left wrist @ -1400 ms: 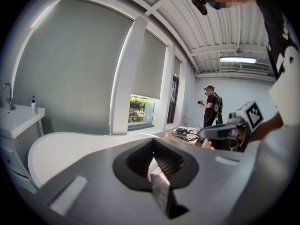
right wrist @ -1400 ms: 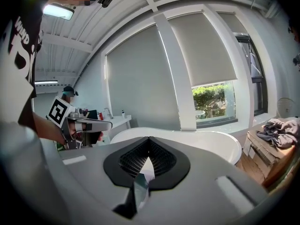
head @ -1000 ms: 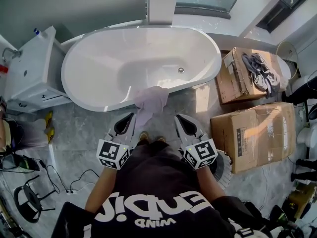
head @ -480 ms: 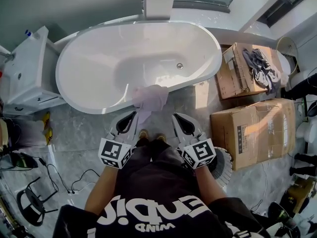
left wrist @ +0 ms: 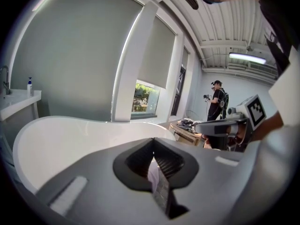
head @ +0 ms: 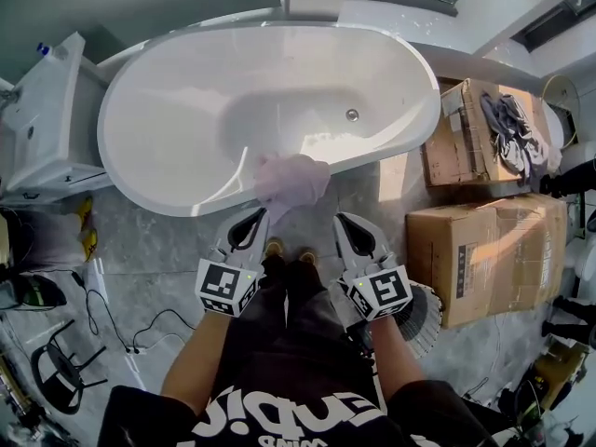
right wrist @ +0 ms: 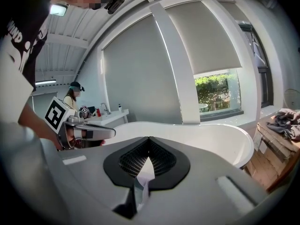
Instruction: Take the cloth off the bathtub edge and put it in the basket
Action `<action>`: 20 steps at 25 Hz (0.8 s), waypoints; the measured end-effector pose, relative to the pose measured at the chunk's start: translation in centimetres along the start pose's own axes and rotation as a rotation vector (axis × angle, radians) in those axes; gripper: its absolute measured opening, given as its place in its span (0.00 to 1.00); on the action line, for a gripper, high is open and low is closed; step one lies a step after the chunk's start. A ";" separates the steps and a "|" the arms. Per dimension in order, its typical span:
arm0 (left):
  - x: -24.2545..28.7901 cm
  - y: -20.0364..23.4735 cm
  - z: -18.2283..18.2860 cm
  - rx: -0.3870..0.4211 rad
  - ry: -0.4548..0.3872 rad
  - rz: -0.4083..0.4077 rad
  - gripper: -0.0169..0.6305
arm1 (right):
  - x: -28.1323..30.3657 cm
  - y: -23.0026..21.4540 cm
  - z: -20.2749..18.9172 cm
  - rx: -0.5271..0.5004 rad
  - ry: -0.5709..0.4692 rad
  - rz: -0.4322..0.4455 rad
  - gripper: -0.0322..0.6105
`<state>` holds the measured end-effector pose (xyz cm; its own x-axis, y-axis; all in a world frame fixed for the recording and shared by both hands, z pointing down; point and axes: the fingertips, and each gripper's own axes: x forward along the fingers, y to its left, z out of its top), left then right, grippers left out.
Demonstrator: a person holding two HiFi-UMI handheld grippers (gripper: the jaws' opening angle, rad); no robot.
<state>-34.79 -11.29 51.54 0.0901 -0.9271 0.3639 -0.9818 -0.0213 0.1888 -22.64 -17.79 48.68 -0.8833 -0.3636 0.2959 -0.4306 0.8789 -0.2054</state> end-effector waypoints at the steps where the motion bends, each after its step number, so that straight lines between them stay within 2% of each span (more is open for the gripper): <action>1: 0.5 0.2 -0.6 0.003 0.007 -0.005 0.02 | 0.4 -0.3 -0.3 0.002 0.002 0.000 0.06; 10: 5.7 2.5 -5.5 -0.054 0.036 -0.007 0.02 | 3.5 -2.9 -5.4 0.023 0.059 -0.007 0.06; 20: 9.8 3.6 -10.7 -0.082 0.091 0.001 0.02 | 6.4 -4.1 -8.2 0.032 0.080 0.001 0.06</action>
<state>-35.60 -16.40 65.55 0.1078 -0.8894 0.4443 -0.9652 0.0135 0.2611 -24.99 -21.17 59.00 -0.8665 -0.3362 0.3691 -0.4369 0.8684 -0.2347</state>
